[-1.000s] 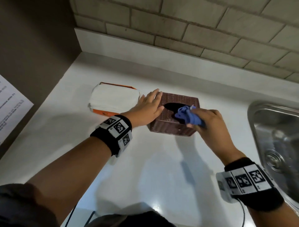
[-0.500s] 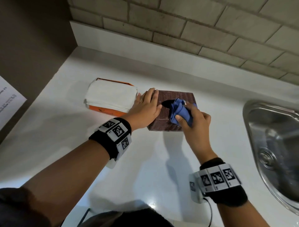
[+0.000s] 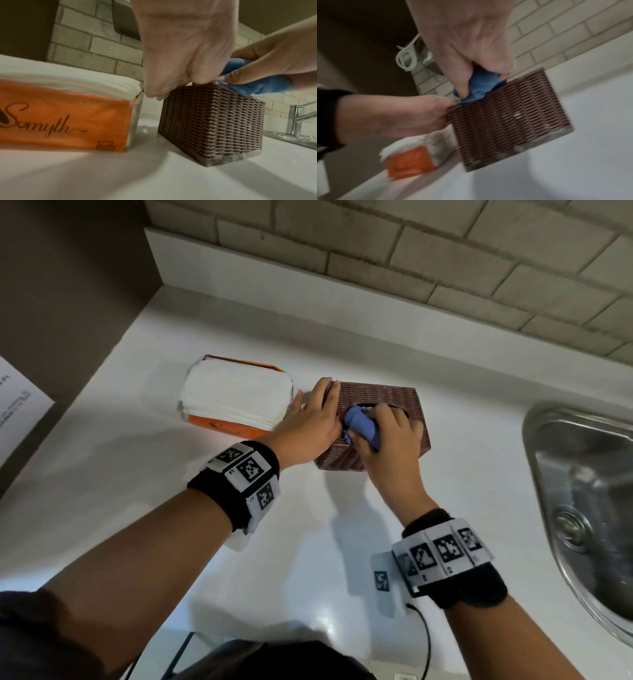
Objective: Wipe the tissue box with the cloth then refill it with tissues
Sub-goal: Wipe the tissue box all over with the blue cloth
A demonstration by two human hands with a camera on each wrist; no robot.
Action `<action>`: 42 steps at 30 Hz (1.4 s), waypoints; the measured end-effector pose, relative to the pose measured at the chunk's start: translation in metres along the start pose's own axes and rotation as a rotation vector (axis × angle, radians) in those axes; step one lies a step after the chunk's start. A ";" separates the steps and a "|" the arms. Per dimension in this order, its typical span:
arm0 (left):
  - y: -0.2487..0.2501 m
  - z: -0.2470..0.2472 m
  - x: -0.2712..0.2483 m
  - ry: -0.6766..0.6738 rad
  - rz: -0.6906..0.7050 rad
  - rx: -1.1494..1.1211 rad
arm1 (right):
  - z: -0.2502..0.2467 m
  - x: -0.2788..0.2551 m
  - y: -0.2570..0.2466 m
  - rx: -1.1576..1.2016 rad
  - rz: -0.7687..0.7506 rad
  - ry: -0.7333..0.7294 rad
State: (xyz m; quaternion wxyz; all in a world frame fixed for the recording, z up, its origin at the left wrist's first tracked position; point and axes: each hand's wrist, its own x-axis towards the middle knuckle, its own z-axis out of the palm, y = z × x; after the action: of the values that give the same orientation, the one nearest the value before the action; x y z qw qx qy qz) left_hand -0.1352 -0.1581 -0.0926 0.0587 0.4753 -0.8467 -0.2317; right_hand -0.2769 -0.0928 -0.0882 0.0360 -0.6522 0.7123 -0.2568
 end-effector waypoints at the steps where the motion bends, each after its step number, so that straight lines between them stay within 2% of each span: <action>1: 0.001 -0.001 0.000 0.000 0.001 -0.019 | -0.008 0.001 0.009 0.008 -0.006 0.010; 4: 0.003 -0.001 -0.001 0.040 0.001 -0.032 | -0.026 0.002 0.030 -0.006 0.068 0.062; 6: 0.003 -0.001 0.000 0.049 -0.003 -0.016 | -0.013 0.001 0.014 -0.036 0.080 0.034; 8: 0.002 -0.001 0.001 0.021 -0.004 -0.011 | 0.005 -0.002 -0.003 -0.023 0.023 -0.014; 11: 0.002 -0.002 0.000 0.010 0.010 -0.046 | -0.008 -0.002 0.017 -0.017 -0.030 0.013; 13: 0.002 -0.002 -0.001 0.029 0.014 -0.050 | -0.022 -0.004 0.032 -0.037 0.023 0.065; 16: 0.003 -0.002 -0.001 0.046 0.006 -0.037 | -0.008 -0.007 0.012 -0.023 0.088 0.060; 18: 0.002 -0.001 -0.001 0.034 0.008 -0.040 | 0.004 -0.009 0.000 -0.024 0.028 0.005; 21: 0.003 -0.001 -0.001 0.021 0.010 -0.048 | -0.009 -0.006 0.023 -0.036 -0.018 -0.007; 23: 0.005 -0.002 -0.002 0.023 -0.002 -0.045 | -0.019 -0.008 0.033 -0.058 0.062 0.032; 25: 0.004 -0.002 -0.002 0.038 -0.010 -0.047 | -0.013 -0.009 0.019 -0.068 0.115 0.059; 28: 0.000 0.000 0.000 0.034 0.020 -0.047 | 0.004 -0.010 -0.004 -0.053 0.053 -0.012; 31: -0.001 0.003 0.002 0.018 0.022 -0.070 | -0.010 -0.007 0.013 -0.037 0.023 -0.050; 35: 0.001 0.001 0.000 0.021 0.020 -0.075 | -0.027 -0.001 0.023 -0.006 0.129 -0.080; 39: -0.001 0.002 0.001 0.008 0.021 -0.066 | -0.020 0.010 0.000 0.029 0.090 -0.223; 42: -0.002 0.002 0.002 -0.007 0.027 -0.081 | -0.043 0.012 0.006 0.092 0.172 -0.325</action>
State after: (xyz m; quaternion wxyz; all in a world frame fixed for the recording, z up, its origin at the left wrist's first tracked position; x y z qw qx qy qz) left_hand -0.1353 -0.1598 -0.0958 0.0779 0.4605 -0.8431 -0.2665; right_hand -0.3006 -0.0904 -0.0504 0.2021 -0.6196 0.7378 -0.1761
